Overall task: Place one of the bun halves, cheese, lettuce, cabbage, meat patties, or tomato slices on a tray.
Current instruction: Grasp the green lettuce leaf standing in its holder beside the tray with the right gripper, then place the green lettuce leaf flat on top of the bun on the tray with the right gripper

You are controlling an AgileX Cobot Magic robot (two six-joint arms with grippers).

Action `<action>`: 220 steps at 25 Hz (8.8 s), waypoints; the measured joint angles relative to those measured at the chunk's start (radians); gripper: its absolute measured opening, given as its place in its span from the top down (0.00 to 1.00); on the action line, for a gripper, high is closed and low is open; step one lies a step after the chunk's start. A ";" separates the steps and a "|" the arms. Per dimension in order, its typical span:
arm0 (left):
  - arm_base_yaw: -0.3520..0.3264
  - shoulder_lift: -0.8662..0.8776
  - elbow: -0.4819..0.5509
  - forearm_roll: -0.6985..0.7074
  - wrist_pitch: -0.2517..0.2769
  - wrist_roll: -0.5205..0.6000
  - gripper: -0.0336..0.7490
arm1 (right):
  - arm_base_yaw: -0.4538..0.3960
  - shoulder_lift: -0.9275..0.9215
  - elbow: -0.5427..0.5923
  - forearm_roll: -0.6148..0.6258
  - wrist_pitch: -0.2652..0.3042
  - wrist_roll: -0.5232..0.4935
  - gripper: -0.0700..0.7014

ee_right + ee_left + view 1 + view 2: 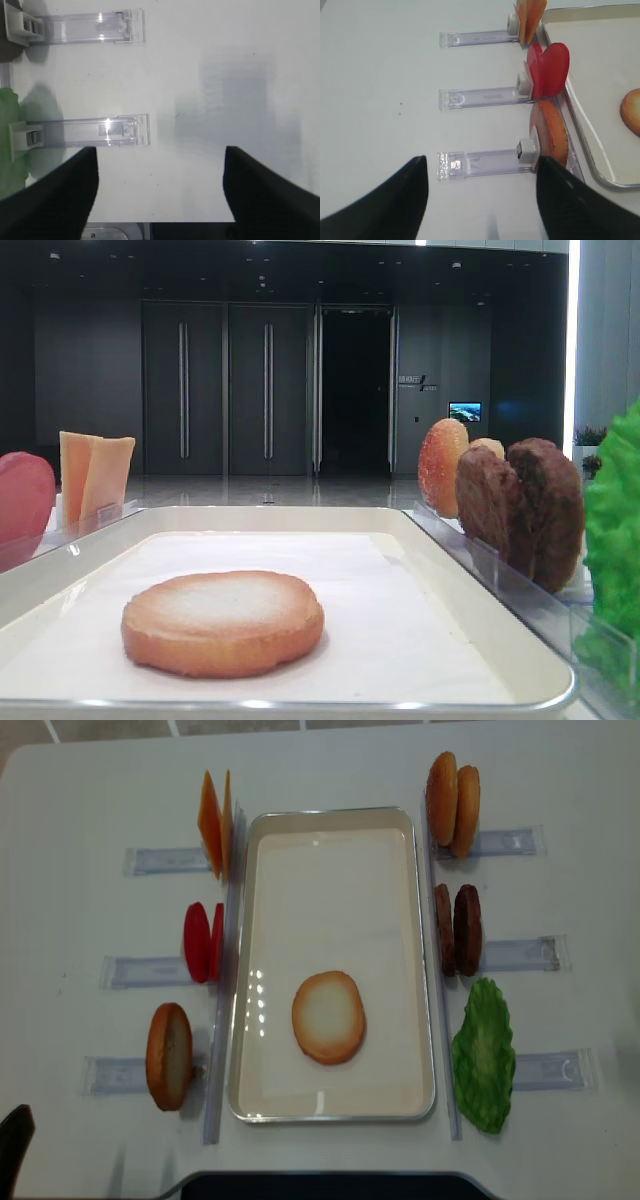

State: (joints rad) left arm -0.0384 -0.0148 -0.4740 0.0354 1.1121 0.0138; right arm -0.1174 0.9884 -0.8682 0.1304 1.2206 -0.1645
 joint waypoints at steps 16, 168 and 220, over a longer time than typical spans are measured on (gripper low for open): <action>0.000 0.000 0.000 0.000 0.000 0.000 0.30 | 0.218 0.007 0.000 0.056 0.002 0.262 0.23; 0.000 0.000 0.000 -0.001 0.000 0.000 0.30 | 0.897 0.594 -0.187 0.731 -0.648 0.175 0.87; 0.000 0.000 0.000 -0.001 0.000 0.000 0.30 | 0.897 0.710 -0.190 0.695 -0.677 0.053 0.87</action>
State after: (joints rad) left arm -0.0384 -0.0148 -0.4740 0.0346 1.1121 0.0138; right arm 0.7797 1.6979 -1.0581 0.8251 0.5436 -0.1118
